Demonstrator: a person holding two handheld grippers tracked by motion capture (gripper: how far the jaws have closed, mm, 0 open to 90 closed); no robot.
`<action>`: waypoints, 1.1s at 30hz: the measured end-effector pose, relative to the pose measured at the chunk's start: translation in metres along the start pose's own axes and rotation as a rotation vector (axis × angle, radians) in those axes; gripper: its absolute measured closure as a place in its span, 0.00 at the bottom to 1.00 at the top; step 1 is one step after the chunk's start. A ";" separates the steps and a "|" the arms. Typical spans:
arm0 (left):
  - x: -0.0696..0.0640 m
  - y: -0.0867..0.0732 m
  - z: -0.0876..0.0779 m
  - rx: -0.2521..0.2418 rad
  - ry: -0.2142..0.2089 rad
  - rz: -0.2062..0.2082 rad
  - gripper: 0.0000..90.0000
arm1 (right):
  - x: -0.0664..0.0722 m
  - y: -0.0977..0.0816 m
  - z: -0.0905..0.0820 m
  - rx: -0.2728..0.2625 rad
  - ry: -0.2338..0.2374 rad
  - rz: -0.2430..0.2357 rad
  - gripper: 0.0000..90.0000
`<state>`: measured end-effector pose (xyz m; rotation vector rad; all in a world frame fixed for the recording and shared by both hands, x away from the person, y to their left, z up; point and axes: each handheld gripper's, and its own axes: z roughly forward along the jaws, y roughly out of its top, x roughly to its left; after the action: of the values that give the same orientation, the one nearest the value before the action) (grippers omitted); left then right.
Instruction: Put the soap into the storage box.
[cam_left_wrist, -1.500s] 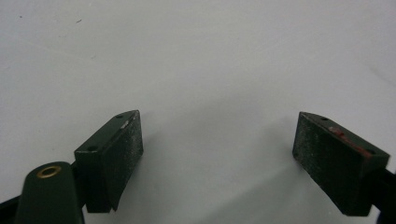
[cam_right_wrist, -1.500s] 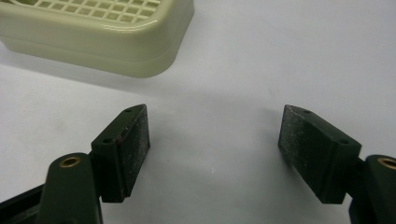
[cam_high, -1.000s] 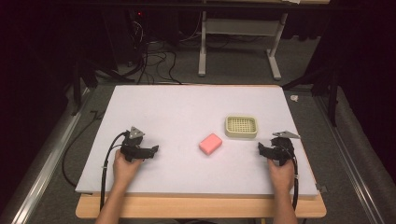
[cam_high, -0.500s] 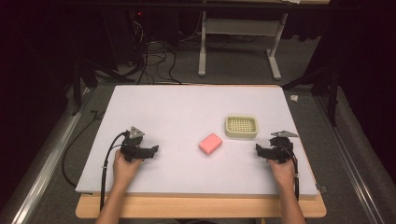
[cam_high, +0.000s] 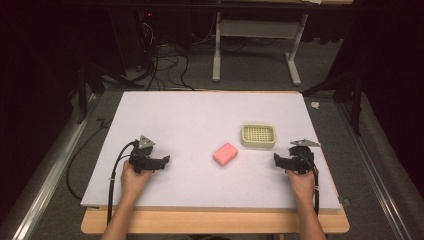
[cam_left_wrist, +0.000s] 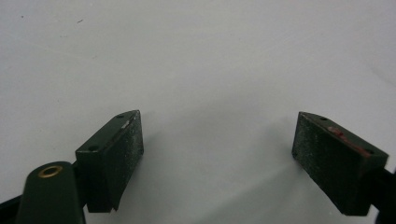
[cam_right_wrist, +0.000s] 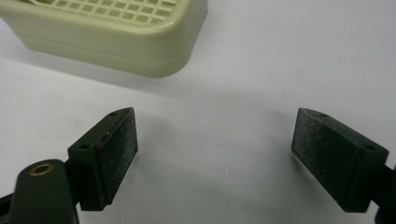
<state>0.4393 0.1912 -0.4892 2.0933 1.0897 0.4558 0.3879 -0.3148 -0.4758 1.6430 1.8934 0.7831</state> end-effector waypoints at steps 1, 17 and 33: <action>0.000 0.000 0.000 0.000 0.001 0.000 0.19 | 0.000 0.000 0.000 0.000 0.000 0.000 0.17; 0.000 0.000 0.000 0.001 0.002 0.002 0.19 | 0.018 0.005 -0.022 -0.069 0.069 -0.053 0.19; 0.000 0.000 0.000 0.000 0.000 0.000 0.19 | 0.039 -0.001 -0.040 -0.092 0.152 -0.089 0.19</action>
<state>0.4392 0.1912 -0.4892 2.0936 1.0896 0.4565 0.3539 -0.2798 -0.4483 1.4694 1.9877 0.9673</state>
